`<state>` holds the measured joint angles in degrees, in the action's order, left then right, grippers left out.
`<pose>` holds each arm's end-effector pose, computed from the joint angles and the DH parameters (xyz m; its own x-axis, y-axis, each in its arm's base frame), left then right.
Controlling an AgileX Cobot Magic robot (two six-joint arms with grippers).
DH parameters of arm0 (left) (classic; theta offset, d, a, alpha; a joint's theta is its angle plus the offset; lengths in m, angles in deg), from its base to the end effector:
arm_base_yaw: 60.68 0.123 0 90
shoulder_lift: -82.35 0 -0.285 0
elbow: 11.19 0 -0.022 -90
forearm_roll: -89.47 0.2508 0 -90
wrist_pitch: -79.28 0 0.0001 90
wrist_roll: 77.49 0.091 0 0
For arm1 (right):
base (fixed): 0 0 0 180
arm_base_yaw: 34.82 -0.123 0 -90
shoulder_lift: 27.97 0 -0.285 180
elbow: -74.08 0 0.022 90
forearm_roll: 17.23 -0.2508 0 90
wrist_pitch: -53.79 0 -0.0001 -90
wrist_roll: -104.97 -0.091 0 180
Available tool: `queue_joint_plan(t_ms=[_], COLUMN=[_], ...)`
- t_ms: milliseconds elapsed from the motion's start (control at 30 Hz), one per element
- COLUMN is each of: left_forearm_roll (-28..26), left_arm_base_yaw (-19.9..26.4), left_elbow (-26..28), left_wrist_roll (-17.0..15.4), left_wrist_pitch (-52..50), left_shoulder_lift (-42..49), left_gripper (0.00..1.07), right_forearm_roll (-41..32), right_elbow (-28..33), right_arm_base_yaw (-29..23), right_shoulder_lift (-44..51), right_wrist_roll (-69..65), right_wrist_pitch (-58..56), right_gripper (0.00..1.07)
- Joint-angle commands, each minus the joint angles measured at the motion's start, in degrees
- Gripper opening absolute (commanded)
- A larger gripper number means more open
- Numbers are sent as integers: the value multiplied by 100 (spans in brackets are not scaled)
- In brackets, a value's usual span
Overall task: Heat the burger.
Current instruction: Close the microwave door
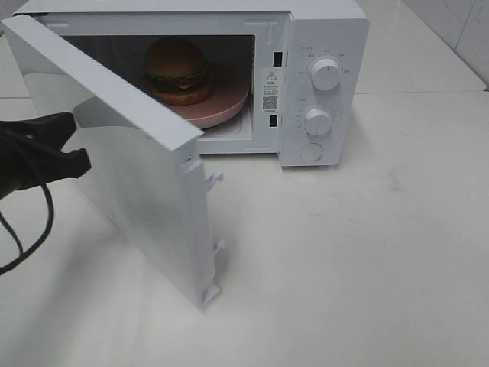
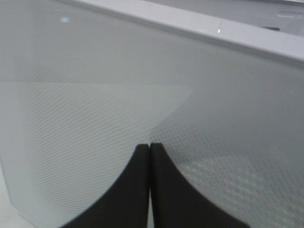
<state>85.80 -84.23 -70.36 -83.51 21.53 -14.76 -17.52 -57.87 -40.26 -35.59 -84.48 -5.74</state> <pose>0.2276 -0.0938 0.1714 -0.1841 -0.0710 -0.9803 0.3275 0.9360 -0.1293 -0.0055 -0.0001 0.2816 -0.4344 0.1261 -0.8919 -0.0267 0.9879 0.1527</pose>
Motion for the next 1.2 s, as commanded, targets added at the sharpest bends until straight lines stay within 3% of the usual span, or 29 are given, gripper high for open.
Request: queue_joint_plan(t_ms=[33, 167, 300, 533, 600, 633, 700, 733, 767, 833, 1033, 1133, 1200], left_forearm_roll=[-934, -1467, -2057, -2647, -2830, -3105, -3272, -3581, -3581, -3930, -4194, -4251, -4440], left_arm_base_yaw=[-665, -1060, -1581, -1937, -2045, -2154, -2200, -2280, -2280, -2326, -2320, -2320, -2320], left_elbow=[275, 533, 1117, 1879, 2108, 2338, 2475, 2739, 2739, 3197, 3971, 4074, 4337], left_wrist_roll=[481, 716, 1008, 1318, 1490, 1736, 1902, 2217, 2217, 2573, 2802, 2871, 3123], left_wrist_pitch=[-103, -103, 195, 504, 556, 590, 619, 756, 756, 1049, 1335, 1352, 1438], left_shoulder_lift=[-189, -332, -602, -934, -1014, -1106, -1157, -1278, -1278, -1467, -1931, -1994, -2143], left_gripper=[0, 0, 0, 0, 0, 0, 0, 0, 0, 0, 0, 0, 0], right_forearm_roll=[-11, -11, -11, -11, -11, -11, -11, -11, -11, -11, -11, -11, -11], right_elbow=[6, 6, 6, 6, 6, 6, 6, 6, 6, 6, 6, 6, 6], right_arm_base_yaw=[23, 23, 23, 23, 23, 23, 23, 23, 23, 23, 23, 23, 23], right_shoulder_lift=[149, 149, 149, 149, 149, 149, 149, 149, 149, 149, 149, 149, 149], right_wrist_roll=[69, 69, 69, 69, 69, 69, 69, 69, 69, 69, 69, 69, 69], right_wrist_pitch=[23, 23, 23, 23, 23, 23, 23, 23, 23, 23, 23, 23, 23], right_gripper=[75, 75, 75, 75, 75, 75, 75, 75, 75, 75, 75, 75, 75])
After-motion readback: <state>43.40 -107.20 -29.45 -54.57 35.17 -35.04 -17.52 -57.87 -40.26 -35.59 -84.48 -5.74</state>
